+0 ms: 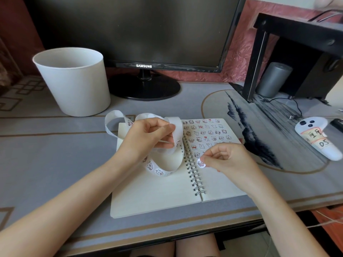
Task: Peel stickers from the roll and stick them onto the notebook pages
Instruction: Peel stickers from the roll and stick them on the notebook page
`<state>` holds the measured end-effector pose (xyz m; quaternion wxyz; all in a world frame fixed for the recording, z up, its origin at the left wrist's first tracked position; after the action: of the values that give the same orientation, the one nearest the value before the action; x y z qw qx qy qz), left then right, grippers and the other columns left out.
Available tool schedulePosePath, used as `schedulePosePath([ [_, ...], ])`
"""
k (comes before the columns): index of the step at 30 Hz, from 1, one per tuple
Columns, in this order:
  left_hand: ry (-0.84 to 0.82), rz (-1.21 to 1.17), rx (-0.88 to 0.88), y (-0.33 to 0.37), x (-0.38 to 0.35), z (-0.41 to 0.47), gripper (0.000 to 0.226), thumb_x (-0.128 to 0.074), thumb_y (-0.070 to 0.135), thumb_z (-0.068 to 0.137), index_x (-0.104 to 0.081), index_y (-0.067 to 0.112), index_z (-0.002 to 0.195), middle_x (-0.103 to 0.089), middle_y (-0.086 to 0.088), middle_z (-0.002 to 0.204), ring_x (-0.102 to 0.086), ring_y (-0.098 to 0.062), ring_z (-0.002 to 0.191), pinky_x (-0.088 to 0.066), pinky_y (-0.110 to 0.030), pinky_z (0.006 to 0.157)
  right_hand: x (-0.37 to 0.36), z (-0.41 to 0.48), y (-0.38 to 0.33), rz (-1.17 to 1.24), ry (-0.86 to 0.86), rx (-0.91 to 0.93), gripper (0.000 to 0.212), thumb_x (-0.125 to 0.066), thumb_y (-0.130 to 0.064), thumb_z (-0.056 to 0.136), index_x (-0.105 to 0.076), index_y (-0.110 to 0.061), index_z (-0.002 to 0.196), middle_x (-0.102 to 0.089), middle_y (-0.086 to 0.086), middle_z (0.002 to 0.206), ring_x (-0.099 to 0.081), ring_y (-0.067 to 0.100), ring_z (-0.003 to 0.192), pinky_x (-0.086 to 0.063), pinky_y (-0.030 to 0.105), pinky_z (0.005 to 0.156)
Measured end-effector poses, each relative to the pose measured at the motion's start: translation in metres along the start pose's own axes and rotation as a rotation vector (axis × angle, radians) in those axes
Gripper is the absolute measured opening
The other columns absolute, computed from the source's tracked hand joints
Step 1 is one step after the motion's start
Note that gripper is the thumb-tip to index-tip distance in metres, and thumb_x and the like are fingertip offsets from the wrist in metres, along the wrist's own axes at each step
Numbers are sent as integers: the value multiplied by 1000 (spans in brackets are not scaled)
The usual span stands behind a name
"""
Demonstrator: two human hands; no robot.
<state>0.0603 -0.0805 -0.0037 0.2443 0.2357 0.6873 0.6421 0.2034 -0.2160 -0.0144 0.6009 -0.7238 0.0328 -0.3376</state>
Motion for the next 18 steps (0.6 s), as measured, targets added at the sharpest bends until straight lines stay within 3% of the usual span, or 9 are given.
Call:
schedulePosePath([
  [18,2,12,-4,1,0,-1,13,-62,10,89,-65,-1,85,-65,0,58,-64,-8,54,-56,-18,59,-1,-2,3,-130,95,31,8,-76,-11,75,-71,-15,71,-69,0,66,-54,3,57,-47,17,62],
])
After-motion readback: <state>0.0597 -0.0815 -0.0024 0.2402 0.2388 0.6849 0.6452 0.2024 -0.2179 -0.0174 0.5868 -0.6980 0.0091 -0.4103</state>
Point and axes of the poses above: each hand's wrist, its own z-axis towards the middle knuckle, its own x-axis out of the back of the hand, y = z × x, the point moved 4 cm from there along z, towards the middle knuckle
